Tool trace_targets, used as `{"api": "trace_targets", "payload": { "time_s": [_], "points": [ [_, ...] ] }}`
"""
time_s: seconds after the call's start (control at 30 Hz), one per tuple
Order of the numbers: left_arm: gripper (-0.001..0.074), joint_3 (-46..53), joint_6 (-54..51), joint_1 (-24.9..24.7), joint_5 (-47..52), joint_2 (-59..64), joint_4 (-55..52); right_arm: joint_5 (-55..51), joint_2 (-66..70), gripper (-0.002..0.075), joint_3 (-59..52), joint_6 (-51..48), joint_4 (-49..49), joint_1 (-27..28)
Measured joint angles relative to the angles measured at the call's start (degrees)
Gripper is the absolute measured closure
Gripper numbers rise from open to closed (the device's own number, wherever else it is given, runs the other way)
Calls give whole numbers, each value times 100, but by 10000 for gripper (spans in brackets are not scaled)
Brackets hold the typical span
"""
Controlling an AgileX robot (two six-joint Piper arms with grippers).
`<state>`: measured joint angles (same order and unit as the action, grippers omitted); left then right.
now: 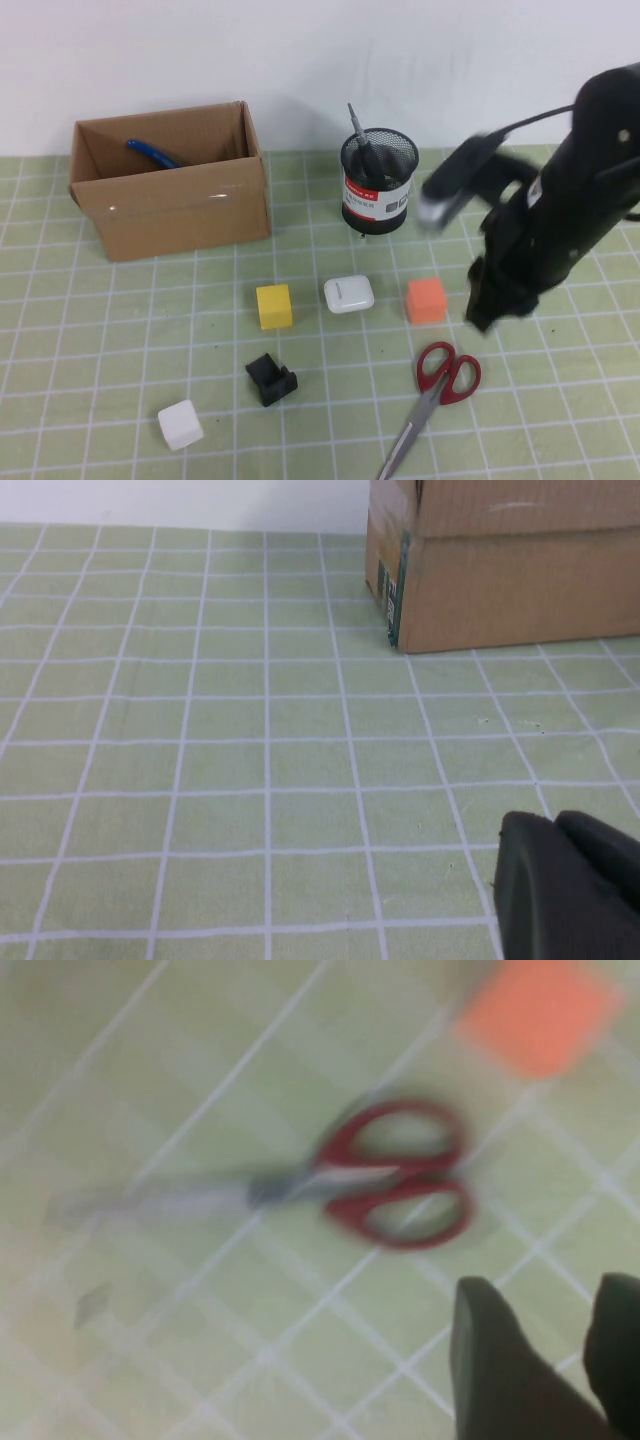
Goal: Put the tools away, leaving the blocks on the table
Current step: Pick up the scissors from the table
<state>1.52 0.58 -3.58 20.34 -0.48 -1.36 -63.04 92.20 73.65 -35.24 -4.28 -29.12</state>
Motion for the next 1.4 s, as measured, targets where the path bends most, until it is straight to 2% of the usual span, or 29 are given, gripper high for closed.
{"api": "trace_targets", "payload": {
  "time_s": [0.2,0.3,0.43,0.57,0.7,1.0,1.2,1.27,1.3,1.4],
  "points": [
    [739,0,0,0,0,0,0,67,345,550,0,-2290,-623,-418],
    [739,0,0,0,0,0,0,161,580,522,0,-2549,-789,-659],
    [739,0,0,0,0,0,0,371,843,421,0,-2691,-736,-971],
    [739,0,0,0,0,0,0,591,1024,349,186,-3519,-579,-1277],
    [739,0,0,0,0,0,0,1223,1167,349,-39,-4079,-589,-1431],
    [739,0,0,0,0,0,0,1878,1102,349,-1130,-4166,83,-1443],
    [739,0,0,0,0,0,0,2174,989,350,-1198,-5050,122,-1432],
    [739,0,0,0,0,0,0,2087,1019,351,-1212,-4860,131,-1432],
    [739,0,0,0,0,0,0,2301,1047,351,-1212,-5133,131,-1418],
    [739,0,0,0,0,0,0,2275,1163,353,-1212,-5133,143,-1335]
  ]
}}
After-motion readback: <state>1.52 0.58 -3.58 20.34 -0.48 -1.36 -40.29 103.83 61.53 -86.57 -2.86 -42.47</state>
